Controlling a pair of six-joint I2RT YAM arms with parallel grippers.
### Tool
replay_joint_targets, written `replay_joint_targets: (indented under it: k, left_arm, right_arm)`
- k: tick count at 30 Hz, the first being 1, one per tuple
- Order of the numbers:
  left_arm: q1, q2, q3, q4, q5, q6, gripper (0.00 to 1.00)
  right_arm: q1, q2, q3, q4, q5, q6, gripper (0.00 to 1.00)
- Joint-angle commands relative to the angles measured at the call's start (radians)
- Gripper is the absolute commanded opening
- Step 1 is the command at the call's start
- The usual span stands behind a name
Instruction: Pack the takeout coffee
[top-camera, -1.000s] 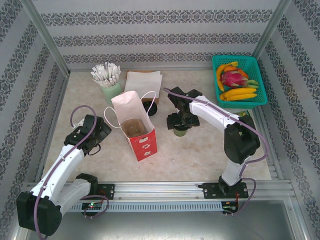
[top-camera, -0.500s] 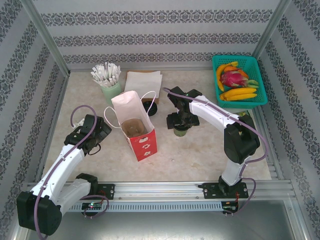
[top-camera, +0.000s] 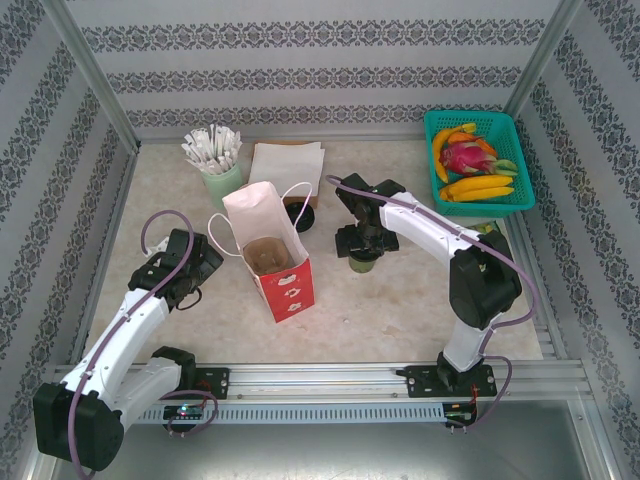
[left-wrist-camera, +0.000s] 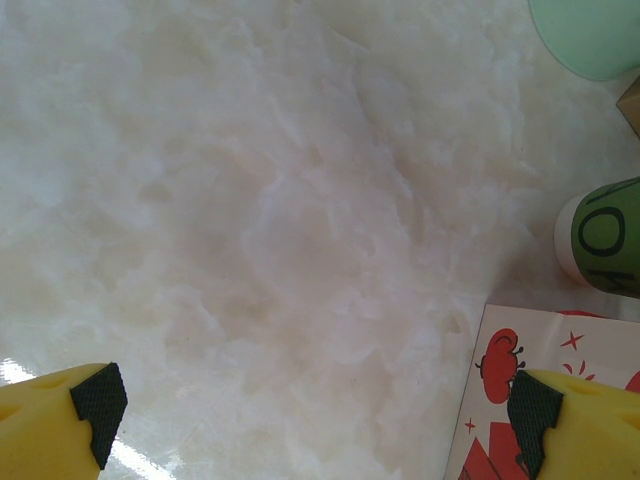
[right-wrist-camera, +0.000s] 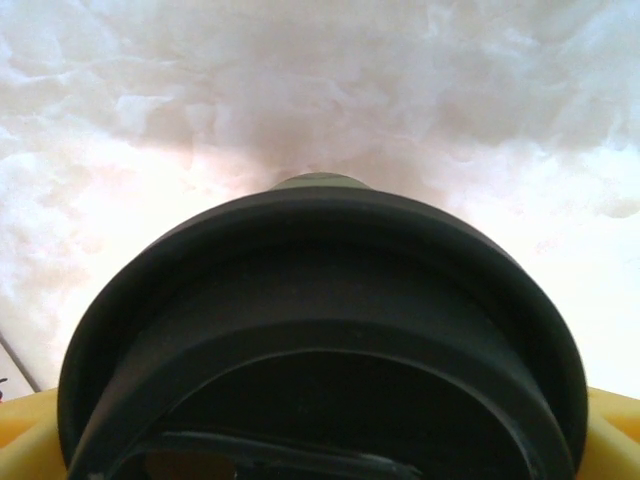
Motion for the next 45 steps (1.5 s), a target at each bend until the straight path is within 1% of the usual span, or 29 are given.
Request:
replay_joint_targets:
  k: [1,5,9,12,15,18,20,22,23,26,27,28,31,33,36,39,40,44,45]
  left_arm:
    - [0.012,0.001,0.022,0.011,0.013,0.029,1.0]
    - [0.012,0.001,0.065,-0.009,0.013,0.058,1.0]
    - [0.019,0.001,0.132,-0.018,0.039,0.12,1.0]
    - [0.052,0.003,0.189,-0.021,0.088,0.18,1.0]
    - [0.111,0.006,0.253,-0.015,0.157,0.246,1.0]
    - [0.155,0.032,0.334,-0.002,0.218,0.375,1.0]
    - [0.167,0.064,0.411,-0.023,0.228,0.464,1.0]
    - [0.17,0.103,0.492,-0.029,0.268,0.558,1.0]
    - [0.17,0.118,0.523,-0.025,0.301,0.602,1.0]
    - [0.168,0.192,0.625,-0.03,0.462,0.755,1.0]
    - [0.165,0.235,0.668,-0.059,0.528,0.81,1.0]
    - [0.151,0.281,0.715,-0.098,0.563,0.866,1.0]
    - [0.071,0.387,0.834,-0.207,0.536,1.021,1.0]
    - [0.027,0.428,0.876,-0.238,0.522,1.102,1.0]
    - [-0.013,0.48,0.937,-0.281,0.56,1.203,1.0]
    - [-0.034,0.527,0.992,-0.339,0.6,1.285,1.0]
    - [-0.04,0.545,1.008,-0.354,0.588,1.304,1.0]
    - [-0.047,0.602,1.04,-0.342,0.46,1.348,0.99]
    - [-0.047,0.617,1.048,-0.343,0.448,1.362,0.98]
  right_arm:
    - [0.009,-0.044,-0.012,-0.004,0.055,0.009,0.88]
    - [0.003,-0.068,-0.013,-0.014,0.056,-0.01,0.82]
    - [-0.017,-0.124,-0.027,-0.035,0.024,-0.029,0.79]
    - [-0.041,-0.19,-0.042,-0.066,0.019,-0.044,0.79]
    - [-0.071,-0.257,-0.046,-0.104,-0.001,-0.071,0.78]
    - [-0.108,-0.31,-0.041,-0.152,-0.038,-0.101,0.78]
    - [-0.128,-0.335,-0.031,-0.189,-0.041,-0.12,0.78]
    - [-0.141,-0.353,-0.012,-0.234,-0.038,-0.143,0.78]
    - [-0.145,-0.359,-0.002,-0.255,-0.035,-0.152,0.77]
    - [-0.147,-0.369,0.049,-0.316,-0.037,-0.174,0.77]
    - [-0.147,-0.371,0.066,-0.334,-0.04,-0.18,0.77]
    - [-0.146,-0.372,0.084,-0.351,-0.042,-0.184,0.77]
    - [-0.135,-0.375,0.122,-0.397,-0.035,-0.192,0.77]
    - [-0.127,-0.381,0.14,-0.42,-0.029,-0.192,0.76]
    - [-0.111,-0.386,0.169,-0.453,-0.026,-0.186,0.77]
    - [-0.085,-0.389,0.199,-0.482,-0.021,-0.177,0.77]
    - [-0.075,-0.389,0.208,-0.49,-0.017,-0.173,0.77]
    - [-0.06,-0.401,0.229,-0.502,-0.013,-0.168,0.77]
    - [-0.06,-0.403,0.233,-0.504,-0.015,-0.167,0.77]
